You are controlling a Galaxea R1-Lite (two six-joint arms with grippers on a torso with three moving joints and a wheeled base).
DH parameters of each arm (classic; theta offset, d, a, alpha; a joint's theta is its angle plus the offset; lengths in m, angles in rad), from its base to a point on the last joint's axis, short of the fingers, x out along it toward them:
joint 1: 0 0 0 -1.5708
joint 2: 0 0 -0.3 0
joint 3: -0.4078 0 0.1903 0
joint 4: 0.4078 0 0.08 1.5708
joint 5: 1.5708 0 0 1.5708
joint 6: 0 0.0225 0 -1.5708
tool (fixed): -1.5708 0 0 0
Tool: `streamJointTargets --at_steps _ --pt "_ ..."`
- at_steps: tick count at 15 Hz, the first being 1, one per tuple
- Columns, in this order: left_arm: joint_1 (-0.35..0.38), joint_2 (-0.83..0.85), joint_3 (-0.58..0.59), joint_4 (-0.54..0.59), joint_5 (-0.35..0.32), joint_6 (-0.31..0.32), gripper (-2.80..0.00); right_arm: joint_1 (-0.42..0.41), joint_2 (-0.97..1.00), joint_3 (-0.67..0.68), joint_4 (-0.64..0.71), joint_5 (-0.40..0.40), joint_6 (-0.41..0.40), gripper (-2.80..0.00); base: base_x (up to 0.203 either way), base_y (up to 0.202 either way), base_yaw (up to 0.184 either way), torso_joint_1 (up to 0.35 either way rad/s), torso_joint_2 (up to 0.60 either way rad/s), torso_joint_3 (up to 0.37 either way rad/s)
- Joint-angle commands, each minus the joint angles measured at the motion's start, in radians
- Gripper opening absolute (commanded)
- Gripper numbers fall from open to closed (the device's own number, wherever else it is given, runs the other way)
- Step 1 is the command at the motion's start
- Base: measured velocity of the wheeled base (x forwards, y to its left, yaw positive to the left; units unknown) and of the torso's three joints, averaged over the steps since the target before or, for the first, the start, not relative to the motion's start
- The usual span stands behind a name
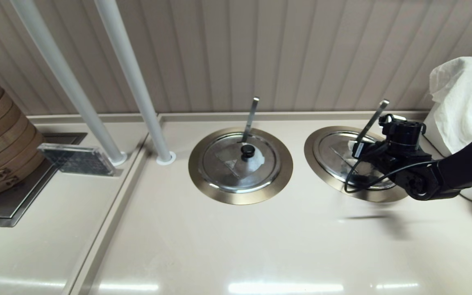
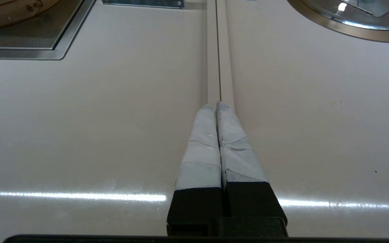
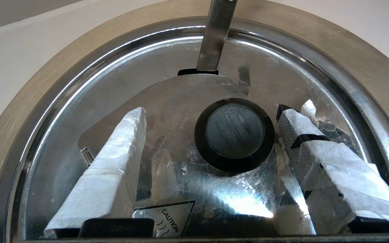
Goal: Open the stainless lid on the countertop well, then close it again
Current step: Open the lid
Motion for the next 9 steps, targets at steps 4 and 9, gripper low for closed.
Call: streamJointTargets --at_steps 4,9 --pt "0.000 0.000 0.000 -0.001 0.000 0.000 -2.80 0.029 -0.004 0.012 -0.003 -0.002 0.014 0.00 0.000 0.000 0.000 0.000 0.00 0.000" --pt "0.001 0.000 0.000 -0.001 0.000 0.000 -2.80 0.029 -0.008 0.010 -0.003 -0.002 0.016 0.00 0.000 0.000 0.000 0.000 0.00 0.000"
